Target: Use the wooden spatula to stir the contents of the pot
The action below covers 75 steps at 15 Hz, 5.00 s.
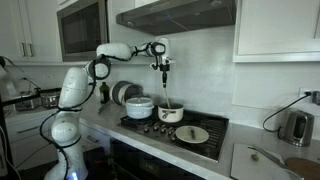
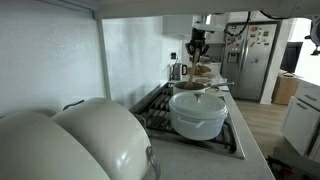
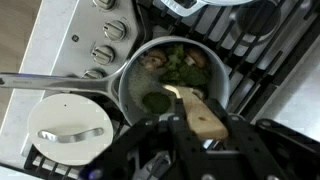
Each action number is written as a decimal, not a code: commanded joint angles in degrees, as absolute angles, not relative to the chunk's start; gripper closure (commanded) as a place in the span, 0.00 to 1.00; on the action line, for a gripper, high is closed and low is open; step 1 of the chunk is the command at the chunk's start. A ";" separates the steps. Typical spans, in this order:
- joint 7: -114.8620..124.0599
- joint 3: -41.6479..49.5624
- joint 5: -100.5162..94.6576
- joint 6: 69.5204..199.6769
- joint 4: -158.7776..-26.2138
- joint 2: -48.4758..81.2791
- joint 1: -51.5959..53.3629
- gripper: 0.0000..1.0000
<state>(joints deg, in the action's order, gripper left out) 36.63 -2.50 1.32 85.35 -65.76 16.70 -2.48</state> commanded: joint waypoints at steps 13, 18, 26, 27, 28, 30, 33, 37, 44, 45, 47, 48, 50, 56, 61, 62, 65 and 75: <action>33.24 -2.11 2.22 85.67 -69.28 14.25 -3.93 0.93; 33.81 -1.58 1.48 85.20 -69.37 14.06 -4.46 0.93; 33.18 -2.02 1.20 80.06 -68.59 14.01 -4.06 0.93; 33.14 -2.08 1.30 79.63 -68.27 14.02 -3.99 0.93; 33.20 -2.17 1.45 78.90 -67.77 14.04 -3.91 0.93; 32.97 -2.47 2.10 77.09 -66.83 14.26 -3.84 0.93; 32.71 -3.17 3.01 74.81 -65.42 14.90 -3.80 0.93; 32.91 -4.23 3.12 73.02 -63.85 15.77 -3.30 0.93; 33.44 -6.72 4.64 68.78 -60.60 18.51 -2.26 0.93; 33.70 -6.98 4.82 68.39 -59.86 19.07 -1.99 0.93; 33.98 -7.59 4.84 67.77 -58.49 20.01 -1.62 0.93; 34.07 -7.85 4.52 68.26 -58.02 20.37 -1.41 0.93; 33.70 -7.94 3.77 69.04 -57.16 20.94 -1.05 0.93; 33.18 -7.09 1.76 69.15 -55.01 21.85 -1.52 0.93; 33.08 -5.56 1.03 68.93 -54.01 22.20 -2.90 0.93; 33.15 -5.35 0.75 68.70 -53.98 22.19 -3.12 0.93; 33.21 -4.99 -0.16 67.67 -53.94 22.02 -3.47 0.93; 33.09 -6.12 3.20 63.86 -55.40 19.63 -3.55 0.93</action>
